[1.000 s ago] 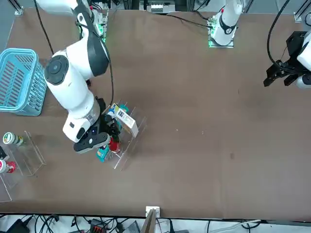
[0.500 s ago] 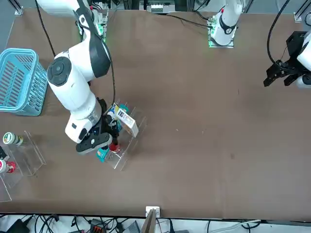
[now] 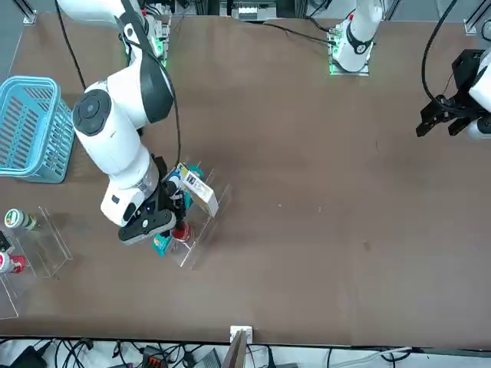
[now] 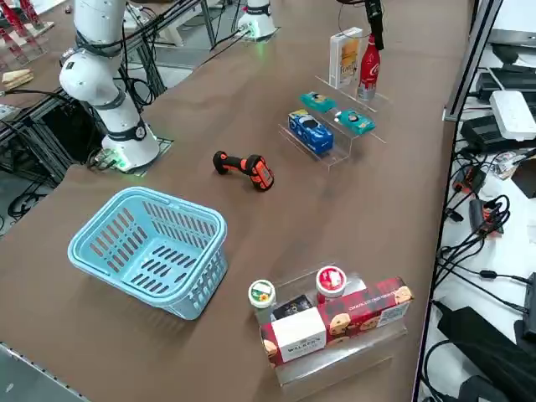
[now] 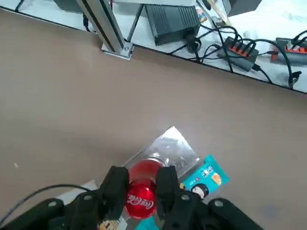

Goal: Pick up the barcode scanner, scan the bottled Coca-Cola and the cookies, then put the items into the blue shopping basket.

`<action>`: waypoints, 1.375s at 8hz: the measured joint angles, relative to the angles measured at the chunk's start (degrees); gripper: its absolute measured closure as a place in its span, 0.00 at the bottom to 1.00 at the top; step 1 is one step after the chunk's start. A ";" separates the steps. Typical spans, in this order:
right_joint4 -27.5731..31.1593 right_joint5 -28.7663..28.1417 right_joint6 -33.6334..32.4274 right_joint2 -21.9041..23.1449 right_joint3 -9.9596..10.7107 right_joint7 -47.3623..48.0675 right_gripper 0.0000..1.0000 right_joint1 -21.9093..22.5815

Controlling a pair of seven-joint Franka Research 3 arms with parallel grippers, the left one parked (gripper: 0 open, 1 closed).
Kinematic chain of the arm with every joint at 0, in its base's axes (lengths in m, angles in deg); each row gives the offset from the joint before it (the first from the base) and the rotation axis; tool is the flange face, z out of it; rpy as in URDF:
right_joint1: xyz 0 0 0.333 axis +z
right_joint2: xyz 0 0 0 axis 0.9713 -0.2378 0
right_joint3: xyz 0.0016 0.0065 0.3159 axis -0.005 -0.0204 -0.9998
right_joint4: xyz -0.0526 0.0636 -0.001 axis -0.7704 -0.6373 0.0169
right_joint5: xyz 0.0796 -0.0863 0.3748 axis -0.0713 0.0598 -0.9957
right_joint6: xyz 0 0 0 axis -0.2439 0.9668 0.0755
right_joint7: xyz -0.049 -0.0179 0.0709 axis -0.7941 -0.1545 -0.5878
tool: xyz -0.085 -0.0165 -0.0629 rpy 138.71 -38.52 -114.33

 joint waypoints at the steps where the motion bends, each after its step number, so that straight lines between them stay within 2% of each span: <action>1: -0.58 0.01 -2.49 0.16 0.23 0.00 0.66 -0.47; 4: -3.27 -1.34 -13.58 2.86 0.43 -3.71 0.66 -5.31; 7: -3.52 -4.35 -25.84 9.61 0.68 -12.26 0.66 -12.30; 8: -0.98 -4.26 -27.69 12.30 0.91 -15.38 0.66 -14.48; 9: 4.25 -4.13 -27.68 15.69 1.17 -19.57 0.66 -17.23; 11: 19.05 -3.95 -24.05 24.72 1.57 -30.40 0.66 -25.50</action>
